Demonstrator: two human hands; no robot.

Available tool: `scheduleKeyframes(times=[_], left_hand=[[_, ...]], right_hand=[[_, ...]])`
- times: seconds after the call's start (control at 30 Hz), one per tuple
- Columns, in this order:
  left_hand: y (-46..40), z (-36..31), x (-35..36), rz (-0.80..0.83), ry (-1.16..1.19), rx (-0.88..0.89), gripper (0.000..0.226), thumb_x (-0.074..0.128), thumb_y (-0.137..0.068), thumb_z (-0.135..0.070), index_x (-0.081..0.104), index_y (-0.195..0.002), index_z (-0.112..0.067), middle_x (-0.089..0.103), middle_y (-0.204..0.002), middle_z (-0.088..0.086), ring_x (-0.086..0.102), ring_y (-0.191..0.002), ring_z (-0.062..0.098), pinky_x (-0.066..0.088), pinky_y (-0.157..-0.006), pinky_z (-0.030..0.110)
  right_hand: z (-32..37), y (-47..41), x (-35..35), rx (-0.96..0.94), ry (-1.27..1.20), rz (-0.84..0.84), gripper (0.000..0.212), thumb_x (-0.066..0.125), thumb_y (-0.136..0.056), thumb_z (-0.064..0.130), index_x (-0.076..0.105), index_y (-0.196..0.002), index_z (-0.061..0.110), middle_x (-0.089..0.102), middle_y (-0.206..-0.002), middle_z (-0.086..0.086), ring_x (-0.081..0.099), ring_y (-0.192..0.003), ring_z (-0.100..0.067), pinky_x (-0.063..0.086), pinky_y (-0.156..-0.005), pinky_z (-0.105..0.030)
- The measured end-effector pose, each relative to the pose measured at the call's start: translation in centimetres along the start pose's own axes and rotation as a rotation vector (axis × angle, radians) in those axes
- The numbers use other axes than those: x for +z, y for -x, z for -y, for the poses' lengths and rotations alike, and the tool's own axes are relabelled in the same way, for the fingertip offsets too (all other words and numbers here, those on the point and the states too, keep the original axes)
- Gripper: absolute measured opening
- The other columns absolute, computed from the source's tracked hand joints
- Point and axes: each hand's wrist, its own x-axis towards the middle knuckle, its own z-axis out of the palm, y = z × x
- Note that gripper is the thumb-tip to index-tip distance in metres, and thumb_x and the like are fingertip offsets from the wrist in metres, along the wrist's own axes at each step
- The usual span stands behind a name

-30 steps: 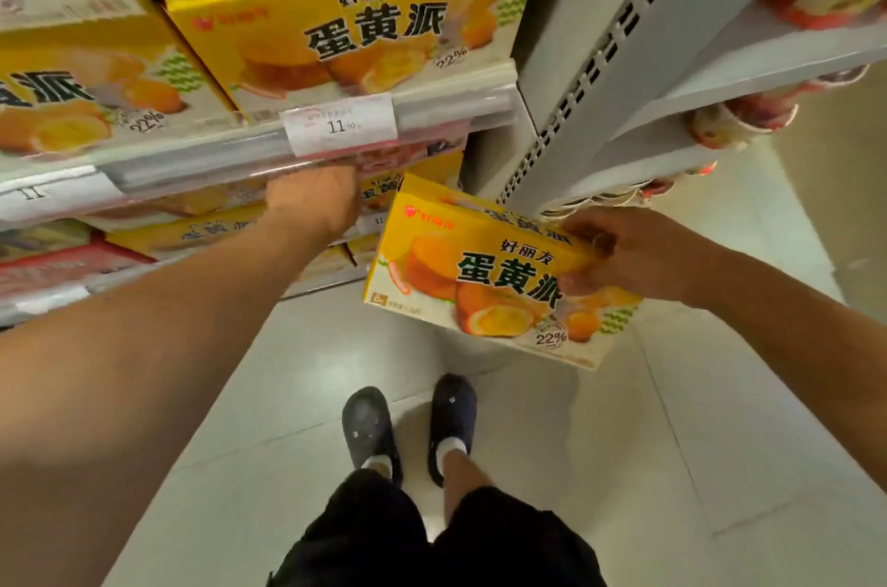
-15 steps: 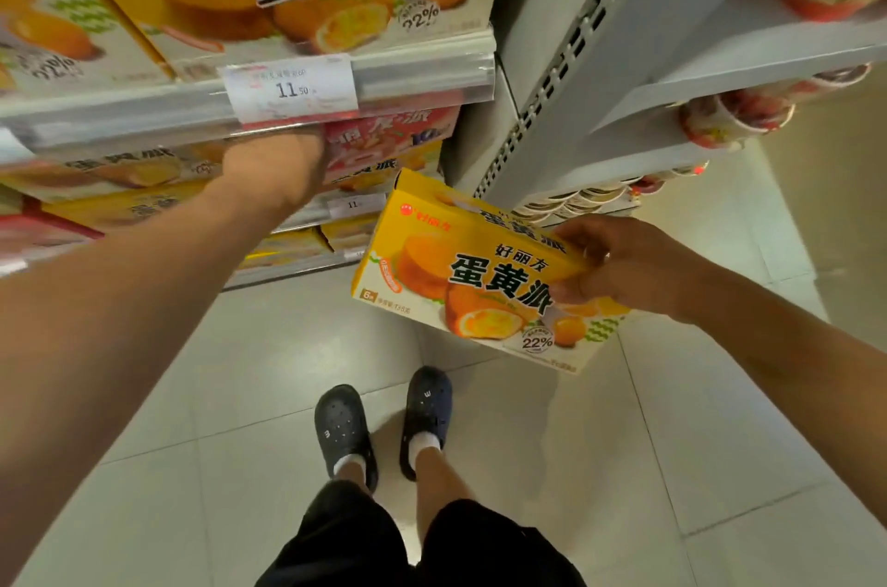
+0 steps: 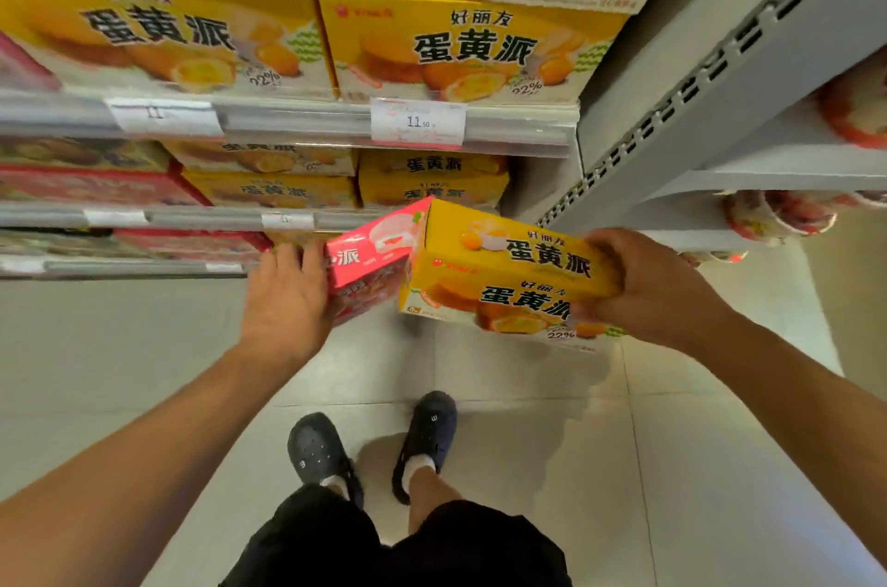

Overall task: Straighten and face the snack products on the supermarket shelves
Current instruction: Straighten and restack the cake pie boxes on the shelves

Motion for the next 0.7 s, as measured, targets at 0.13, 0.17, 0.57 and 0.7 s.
scheduleKeyframes(times=[0.13,0.17,0.57,0.7], left_hand=[[2.5,4.7,1.3,0.046,-0.015,-0.148,0.074,0.078,-0.074,-0.028,0.044,-0.132,0.001,0.053,-0.113,0.028,0.05,-0.098,0.044,0.04,-0.082,0.048],[3.0,5.8,1.6,0.047,-0.013,-0.178,0.072,0.079,-0.072,-0.025,0.045,-0.13,0.002,0.053,-0.11,0.029,0.05,-0.096,0.045,0.04,-0.081,0.049],[7.0,13.2,3.9,-0.027,0.075,-0.201,0.076,0.087,-0.057,-0.008,0.053,-0.123,0.005,0.055,-0.097,0.028,0.052,-0.082,0.047,0.044,-0.069,0.05],[7.4,12.9,4.0,-0.046,0.102,-0.17,0.074,0.088,-0.056,-0.008,0.055,-0.122,0.005,0.056,-0.096,0.026,0.053,-0.08,0.045,0.046,-0.069,0.05]], right_hand=[[3.3,-4.0,2.3,-0.22,0.139,-0.12,0.051,0.089,-0.059,0.025,0.058,-0.1,0.027,0.056,-0.087,0.006,0.056,-0.08,-0.016,0.042,-0.067,-0.029],[4.0,-4.9,2.9,-0.263,0.162,-0.129,0.051,0.089,-0.059,0.023,0.059,-0.099,0.024,0.055,-0.086,0.006,0.056,-0.08,-0.018,0.044,-0.069,-0.031],[6.1,-13.6,5.2,-0.038,0.391,-0.333,0.037,0.07,-0.085,0.037,0.055,-0.096,0.004,0.06,-0.085,-0.018,0.058,-0.086,-0.038,0.045,-0.072,-0.042],[5.7,-15.3,4.2,0.061,0.396,-0.231,0.038,0.054,-0.095,0.039,0.062,-0.094,0.002,0.06,-0.075,-0.018,0.058,-0.073,-0.034,0.044,-0.061,-0.036]])
